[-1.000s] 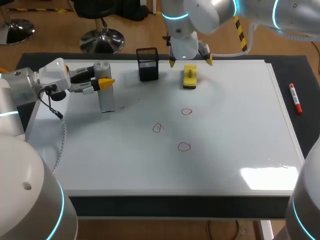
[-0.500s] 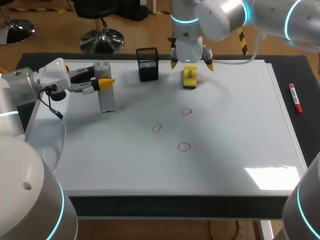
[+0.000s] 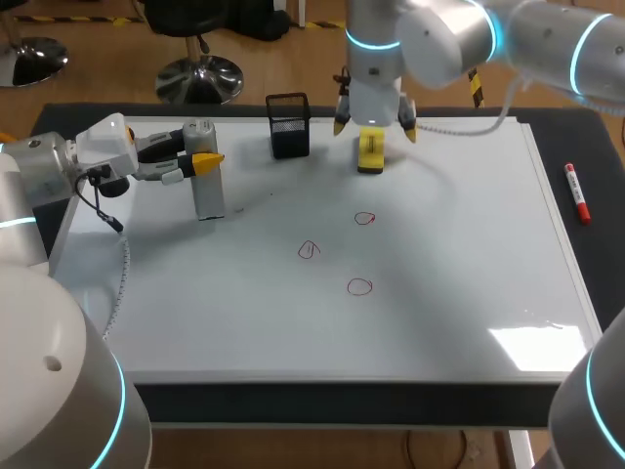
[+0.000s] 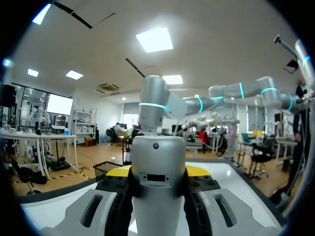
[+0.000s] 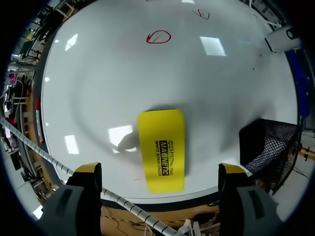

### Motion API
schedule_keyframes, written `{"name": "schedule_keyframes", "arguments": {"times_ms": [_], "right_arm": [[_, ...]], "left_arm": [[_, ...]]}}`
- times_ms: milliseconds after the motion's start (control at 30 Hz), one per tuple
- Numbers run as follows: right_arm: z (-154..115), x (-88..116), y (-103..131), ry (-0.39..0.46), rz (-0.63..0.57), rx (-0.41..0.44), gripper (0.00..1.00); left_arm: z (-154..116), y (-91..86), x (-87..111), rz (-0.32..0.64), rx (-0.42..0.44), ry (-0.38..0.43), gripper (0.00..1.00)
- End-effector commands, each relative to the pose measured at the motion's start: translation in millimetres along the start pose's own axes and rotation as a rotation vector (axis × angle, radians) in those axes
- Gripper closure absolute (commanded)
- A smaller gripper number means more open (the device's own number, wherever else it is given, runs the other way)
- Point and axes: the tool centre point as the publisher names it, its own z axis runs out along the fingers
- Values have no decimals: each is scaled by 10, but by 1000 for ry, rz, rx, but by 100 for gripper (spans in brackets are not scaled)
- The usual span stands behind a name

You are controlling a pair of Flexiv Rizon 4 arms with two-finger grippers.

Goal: Pick up the inspection probe, press it on each red-marked spot on the whiteboard one by one, put down the probe, pick up the eraser, and wipe off all the red marks.

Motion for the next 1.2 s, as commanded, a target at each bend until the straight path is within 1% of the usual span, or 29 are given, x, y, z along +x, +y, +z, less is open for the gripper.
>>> {"name": "schedule_keyframes", "arguments": {"times_ms": [33, 333, 600, 633, 667, 700, 767, 833, 867, 1000, 1133, 1200], "right_arm": [[9, -16, -5, -2, -7, -6, 0], [99, -65, 22, -19, -26, -11, 0], [148, -49, 28, -19, -31, -14, 0], [146, -45, 25, -19, -30, -14, 15], [145, -40, 22, -19, -29, -13, 22], [148, -35, 19, -19, -29, -12, 47], [150, -28, 18, -19, -29, -11, 66], [154, -14, 16, -20, -24, -11, 90], [158, -9, 15, -20, -24, -11, 100], [173, 11, 25, -16, -24, -16, 100], [183, 35, 47, -9, -16, -42, 100], [139, 40, 45, -8, -1, -60, 100]], "left_arm": [[3, -3, 2, 2, 2, -2, 100], [3, -3, 2, 2, 2, -2, 100], [3, -3, 2, 2, 2, -2, 100], [3, -3, 2, 2, 2, -2, 100], [3, -3, 2, 2, 2, -2, 100], [3, -3, 2, 2, 2, -2, 100], [3, -3, 2, 2, 2, -2, 100], [3, -3, 2, 2, 2, -2, 100], [3, -3, 2, 2, 2, -2, 100], [3, -3, 2, 2, 2, -2, 100], [3, -3, 2, 2, 2, -2, 100], [3, -3, 2, 2, 2, -2, 100]]}}
